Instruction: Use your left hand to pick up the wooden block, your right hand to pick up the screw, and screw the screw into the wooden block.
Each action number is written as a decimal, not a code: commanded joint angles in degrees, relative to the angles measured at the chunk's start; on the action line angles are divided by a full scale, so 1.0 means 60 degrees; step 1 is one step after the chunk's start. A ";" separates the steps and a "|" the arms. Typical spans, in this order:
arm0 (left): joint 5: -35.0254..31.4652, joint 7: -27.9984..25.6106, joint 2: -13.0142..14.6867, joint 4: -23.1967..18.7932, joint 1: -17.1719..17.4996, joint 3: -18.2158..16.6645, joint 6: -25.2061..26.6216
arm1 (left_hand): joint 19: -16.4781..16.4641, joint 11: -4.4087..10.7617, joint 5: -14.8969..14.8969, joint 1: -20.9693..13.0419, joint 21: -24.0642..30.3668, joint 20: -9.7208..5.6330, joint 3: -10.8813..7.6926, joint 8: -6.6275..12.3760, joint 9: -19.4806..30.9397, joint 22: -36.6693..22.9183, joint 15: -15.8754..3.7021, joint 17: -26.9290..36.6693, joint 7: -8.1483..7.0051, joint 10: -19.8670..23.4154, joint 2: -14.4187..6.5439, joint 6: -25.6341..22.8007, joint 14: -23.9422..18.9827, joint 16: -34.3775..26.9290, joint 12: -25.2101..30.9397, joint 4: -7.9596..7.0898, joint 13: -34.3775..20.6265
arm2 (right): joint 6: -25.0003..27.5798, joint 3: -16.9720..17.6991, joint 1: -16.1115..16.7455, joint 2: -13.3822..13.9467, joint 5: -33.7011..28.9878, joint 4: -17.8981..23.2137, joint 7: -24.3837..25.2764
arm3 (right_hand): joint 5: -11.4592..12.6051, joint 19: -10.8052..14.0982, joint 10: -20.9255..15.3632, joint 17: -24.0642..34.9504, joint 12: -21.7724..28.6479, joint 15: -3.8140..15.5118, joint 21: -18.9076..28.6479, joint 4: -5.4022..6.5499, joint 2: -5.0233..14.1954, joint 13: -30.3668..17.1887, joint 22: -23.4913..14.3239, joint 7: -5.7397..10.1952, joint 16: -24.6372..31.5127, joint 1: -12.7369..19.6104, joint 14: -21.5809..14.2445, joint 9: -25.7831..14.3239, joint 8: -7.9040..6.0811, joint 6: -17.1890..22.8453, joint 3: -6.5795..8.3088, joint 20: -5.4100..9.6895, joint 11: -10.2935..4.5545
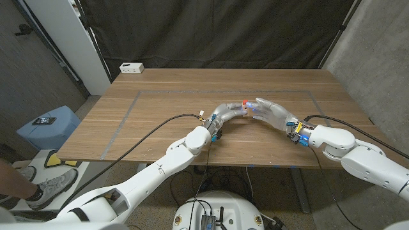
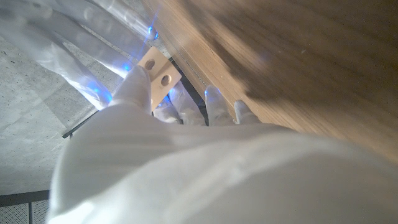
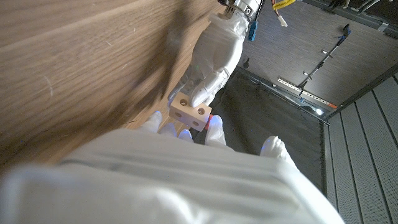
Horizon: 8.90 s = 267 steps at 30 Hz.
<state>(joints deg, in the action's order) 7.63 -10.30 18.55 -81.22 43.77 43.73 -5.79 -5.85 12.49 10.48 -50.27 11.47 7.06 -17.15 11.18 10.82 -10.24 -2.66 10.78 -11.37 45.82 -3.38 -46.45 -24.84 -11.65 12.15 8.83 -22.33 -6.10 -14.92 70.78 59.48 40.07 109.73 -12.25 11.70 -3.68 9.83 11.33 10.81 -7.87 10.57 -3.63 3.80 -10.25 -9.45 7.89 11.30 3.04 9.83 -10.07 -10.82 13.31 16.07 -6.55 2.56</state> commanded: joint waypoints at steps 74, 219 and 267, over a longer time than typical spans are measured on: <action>0.0013 0.0190 -0.0119 0.0356 -0.0254 0.0048 -0.0077 | 0.0101 0.0004 0.0076 0.0022 0.0035 -0.0012 -0.0051 0.0048 0.0020 -0.0046 -0.0655 0.0014 -0.0019 -0.0122 -0.0045 -0.0041 0.0048 -0.0048 0.0001 -0.0048 -0.0005 | 0.0105 -0.0955 -0.1774 -0.0748 -0.0536 -0.1252 -0.0801 | 0.0033 -0.0238 0.1624 0.0048 -0.0025 -0.0031 0.0006 0.0031 0.0035 -0.0030 -0.0048 0.0183 -0.0008 -0.0019 0.1720 -0.0001 0.0103 -0.1226 0.0036 -0.0228 -0.0109; -0.0424 0.0354 -0.0135 0.0828 -0.0845 0.0289 0.0036 | 0.0040 -0.0007 0.0089 -0.0137 0.0057 0.0057 -0.0094 0.0158 0.0022 -0.0044 -0.0618 0.0005 0.0131 0.0122 -0.0046 -0.0296 -0.0042 -0.0100 0.0121 0.0017 -0.0048 | 0.0904 -0.0125 -0.0798 0.0047 -0.0411 -0.0132 0.0424 | 0.0044 -0.0118 0.1520 0.0022 0.0037 -0.0020 0.0051 0.0008 0.0109 -0.0033 -0.0046 0.0081 0.0035 0.0068 0.1646 -0.0008 0.0100 -0.0941 0.0121 -0.0246 -0.0063; -0.0904 0.0184 0.0059 0.0382 -0.0894 0.0382 0.0520 | 0.0047 -0.0011 0.0084 -0.0111 0.0048 0.0071 -0.0049 0.0115 0.0019 -0.0043 -0.0588 0.0018 0.0135 0.0163 -0.0023 -0.0304 -0.0067 -0.0109 0.0158 -0.0019 -0.0136 | 0.0633 -0.0748 -0.1496 -0.0658 -0.0450 -0.1215 -0.0096 | 0.0027 -0.0266 0.1838 0.0043 -0.0039 -0.0034 0.0006 0.0024 0.0021 -0.0033 -0.0050 0.0353 0.0002 -0.0004 0.1783 -0.0006 0.0185 -0.1923 0.0069 -0.0338 -0.0106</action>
<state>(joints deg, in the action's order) 2.32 -9.09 18.83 -78.66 38.25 45.99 -2.86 -5.75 12.37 10.54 -51.32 11.47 6.97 -17.39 11.24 10.82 -10.24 -2.66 10.74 -10.72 46.33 -3.41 -47.70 -24.85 -11.91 12.77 9.06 -23.02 -1.66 -18.48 62.62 56.25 37.38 103.47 -11.64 11.70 -5.03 9.83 11.32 10.58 -7.87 10.57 -3.63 4.09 -10.25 -9.45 9.84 11.30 3.34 9.83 -10.01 -9.49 2.12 16.54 -8.31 2.15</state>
